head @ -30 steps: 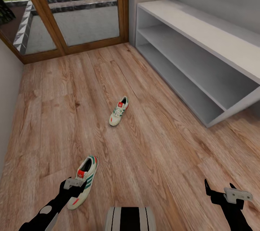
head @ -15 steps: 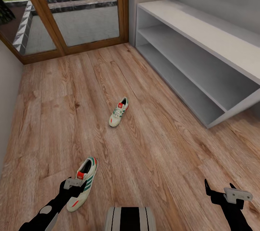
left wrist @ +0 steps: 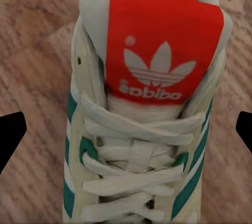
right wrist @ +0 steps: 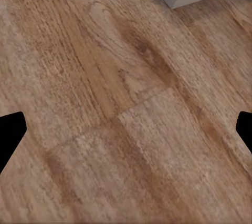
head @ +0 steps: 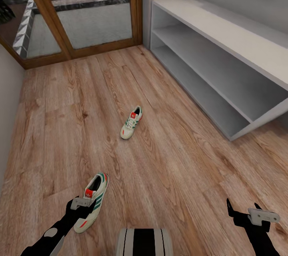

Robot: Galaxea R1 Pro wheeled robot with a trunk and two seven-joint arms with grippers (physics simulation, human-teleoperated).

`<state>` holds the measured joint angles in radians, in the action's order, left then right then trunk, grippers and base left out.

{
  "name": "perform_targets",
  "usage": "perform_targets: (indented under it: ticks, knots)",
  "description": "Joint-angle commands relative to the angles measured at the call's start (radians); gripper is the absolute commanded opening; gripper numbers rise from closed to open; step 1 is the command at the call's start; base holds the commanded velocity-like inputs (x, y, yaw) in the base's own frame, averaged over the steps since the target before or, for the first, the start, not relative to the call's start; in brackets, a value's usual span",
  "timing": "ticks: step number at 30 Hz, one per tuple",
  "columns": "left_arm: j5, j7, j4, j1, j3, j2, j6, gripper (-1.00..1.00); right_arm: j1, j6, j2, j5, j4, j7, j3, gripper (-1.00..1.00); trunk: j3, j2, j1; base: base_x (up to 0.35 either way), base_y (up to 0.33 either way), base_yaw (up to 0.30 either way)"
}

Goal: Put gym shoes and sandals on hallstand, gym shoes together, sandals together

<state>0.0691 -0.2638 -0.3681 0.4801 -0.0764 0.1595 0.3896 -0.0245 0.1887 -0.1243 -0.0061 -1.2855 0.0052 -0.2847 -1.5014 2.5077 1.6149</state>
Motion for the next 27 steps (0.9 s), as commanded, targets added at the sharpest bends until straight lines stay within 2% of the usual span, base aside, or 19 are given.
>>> perform_targets:
  ticks: [1, 14, 27]
  knots:
    - [0.0, 0.0, 0.0, 0.0, 0.0, 0.0, 0.0, 1.0, 0.0, 0.0, 0.0, 0.0, 0.0, 0.0, 0.0, 1.0, -0.002, 0.0, 0.0, 0.0, 0.0, 0.0]
    - [0.0, 0.0, 0.0, 0.0, 0.0, 0.0, 0.0, 1.0, 0.0, 0.0, 0.0, 0.0, 0.0, -0.001, 0.0, 1.0, -0.02, 0.0, 0.0, 0.0, 0.0, 0.0]
    - [0.0, 0.0, 0.0, 0.0, 0.0, 0.0, 0.0, 1.0, 0.0, 0.0, 0.0, 0.0, 0.0, -0.001, 0.0, 1.0, -0.025, 0.0, 0.0, 0.0, 0.0, 0.0]
